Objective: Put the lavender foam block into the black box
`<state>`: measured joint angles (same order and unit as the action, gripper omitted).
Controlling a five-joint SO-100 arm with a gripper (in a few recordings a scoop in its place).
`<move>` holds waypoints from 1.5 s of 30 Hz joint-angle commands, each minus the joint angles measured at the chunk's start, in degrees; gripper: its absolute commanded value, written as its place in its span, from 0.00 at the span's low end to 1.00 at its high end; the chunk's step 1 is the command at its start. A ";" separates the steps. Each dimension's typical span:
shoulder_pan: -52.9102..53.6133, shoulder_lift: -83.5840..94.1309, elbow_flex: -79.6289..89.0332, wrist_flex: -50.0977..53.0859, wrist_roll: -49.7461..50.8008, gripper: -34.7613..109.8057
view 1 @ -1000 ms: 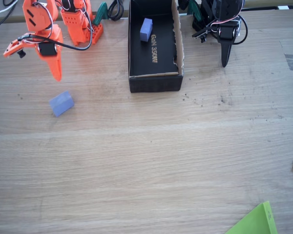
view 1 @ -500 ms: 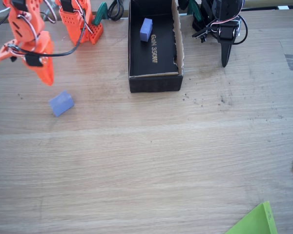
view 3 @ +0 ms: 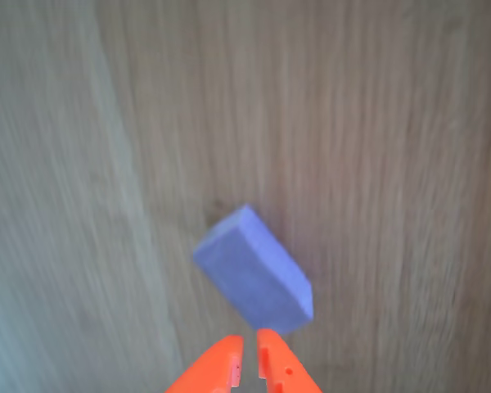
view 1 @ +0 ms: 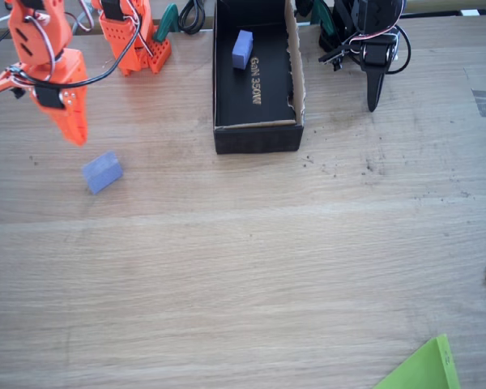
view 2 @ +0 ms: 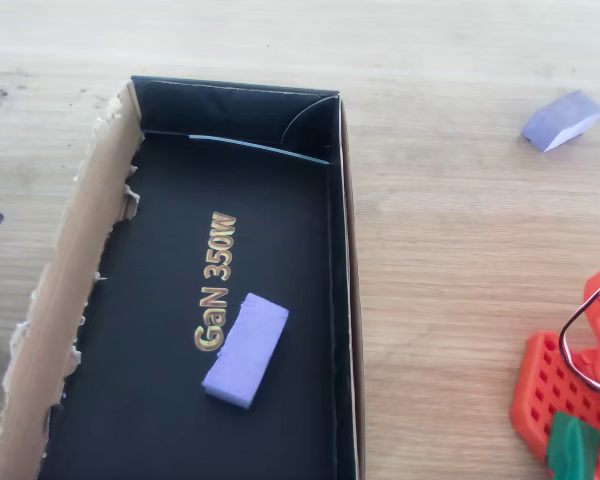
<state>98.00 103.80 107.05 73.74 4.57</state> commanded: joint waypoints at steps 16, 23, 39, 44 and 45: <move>-5.27 0.09 -3.52 4.48 14.06 0.24; -0.62 -0.35 -3.78 6.06 18.63 0.24; 1.58 -0.62 -3.25 11.16 34.01 0.24; 1.05 -0.62 -3.52 12.30 40.17 0.24; 1.05 -0.62 -3.43 12.30 40.17 0.24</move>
<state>98.79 102.66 105.73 85.17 42.19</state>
